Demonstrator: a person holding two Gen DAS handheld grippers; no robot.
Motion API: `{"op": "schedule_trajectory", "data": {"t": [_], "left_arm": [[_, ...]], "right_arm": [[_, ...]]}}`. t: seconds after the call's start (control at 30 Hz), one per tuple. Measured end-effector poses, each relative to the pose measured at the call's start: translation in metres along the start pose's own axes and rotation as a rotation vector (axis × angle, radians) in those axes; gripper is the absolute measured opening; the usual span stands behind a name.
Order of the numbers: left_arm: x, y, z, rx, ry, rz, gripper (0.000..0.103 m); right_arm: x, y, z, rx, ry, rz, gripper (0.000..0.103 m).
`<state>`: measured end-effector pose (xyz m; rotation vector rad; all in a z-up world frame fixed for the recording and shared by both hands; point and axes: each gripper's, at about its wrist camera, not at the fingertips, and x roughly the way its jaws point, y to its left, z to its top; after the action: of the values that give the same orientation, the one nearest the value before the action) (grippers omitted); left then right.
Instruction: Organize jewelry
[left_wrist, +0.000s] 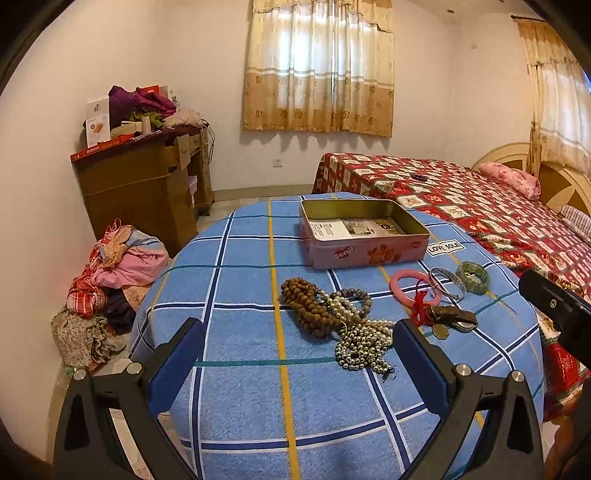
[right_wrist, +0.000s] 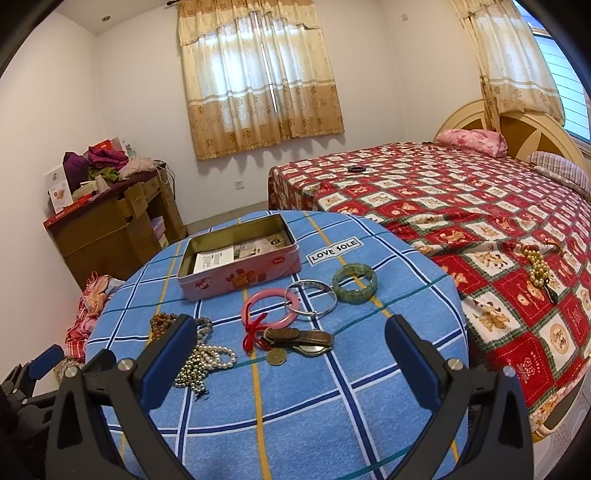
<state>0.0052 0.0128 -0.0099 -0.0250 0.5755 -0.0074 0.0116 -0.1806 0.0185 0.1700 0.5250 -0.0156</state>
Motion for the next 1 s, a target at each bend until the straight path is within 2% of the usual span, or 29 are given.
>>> {"op": "schedule_trajectory", "data": {"t": [1.0], "left_arm": [[0.016,0.001,-0.006,-0.005,0.062,0.009,0.102]], "right_arm": [[0.008,0.003,-0.003,-0.004,0.045,0.021,0.103]]}}
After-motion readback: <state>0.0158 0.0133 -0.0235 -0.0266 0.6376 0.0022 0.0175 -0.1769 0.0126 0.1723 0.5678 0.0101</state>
